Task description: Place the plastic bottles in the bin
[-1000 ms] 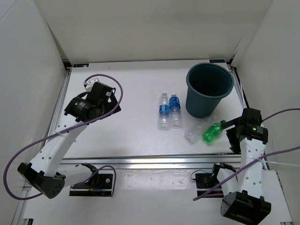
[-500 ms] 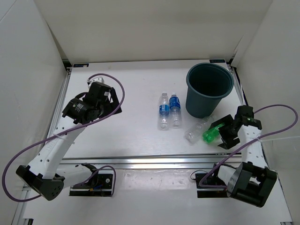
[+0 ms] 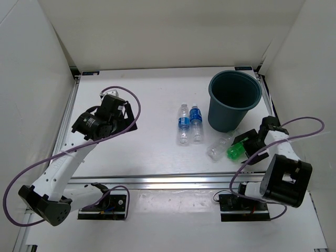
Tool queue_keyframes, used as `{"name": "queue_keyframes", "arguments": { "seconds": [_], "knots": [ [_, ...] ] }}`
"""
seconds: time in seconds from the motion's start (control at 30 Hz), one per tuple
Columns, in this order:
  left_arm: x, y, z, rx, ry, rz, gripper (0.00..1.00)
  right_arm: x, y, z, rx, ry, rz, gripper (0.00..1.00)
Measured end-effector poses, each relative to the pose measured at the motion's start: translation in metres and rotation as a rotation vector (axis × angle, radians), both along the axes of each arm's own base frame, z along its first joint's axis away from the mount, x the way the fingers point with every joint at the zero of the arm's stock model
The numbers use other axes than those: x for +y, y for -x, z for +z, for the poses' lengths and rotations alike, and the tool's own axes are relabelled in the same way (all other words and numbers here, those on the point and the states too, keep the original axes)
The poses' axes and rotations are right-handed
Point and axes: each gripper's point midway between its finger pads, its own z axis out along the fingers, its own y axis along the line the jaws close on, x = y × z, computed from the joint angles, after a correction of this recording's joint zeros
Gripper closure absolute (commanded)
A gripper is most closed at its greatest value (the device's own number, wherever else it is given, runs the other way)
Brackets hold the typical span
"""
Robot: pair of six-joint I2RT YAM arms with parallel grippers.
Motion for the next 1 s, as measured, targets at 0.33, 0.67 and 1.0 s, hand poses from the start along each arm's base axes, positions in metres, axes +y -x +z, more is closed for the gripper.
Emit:
{"name": "queue_keyframes", "arguments": {
  "seconds": [0.33,0.67,1.0],
  "knots": [
    [-0.003,0.002,-0.014,0.046,0.015,0.023,0.0,-0.002,0.002,-0.022,0.092,-0.083,-0.016,0.61],
    [-0.011,-0.009,-0.026,0.049,0.039,0.056,0.0,0.005,-0.007,0.128,-0.249,-0.025,-0.021,0.75],
    [-0.035,-0.031,-0.079,0.195,0.014,0.035,0.0,0.032,-0.081,0.38,-0.897,0.044,0.218,0.61]
  ]
}}
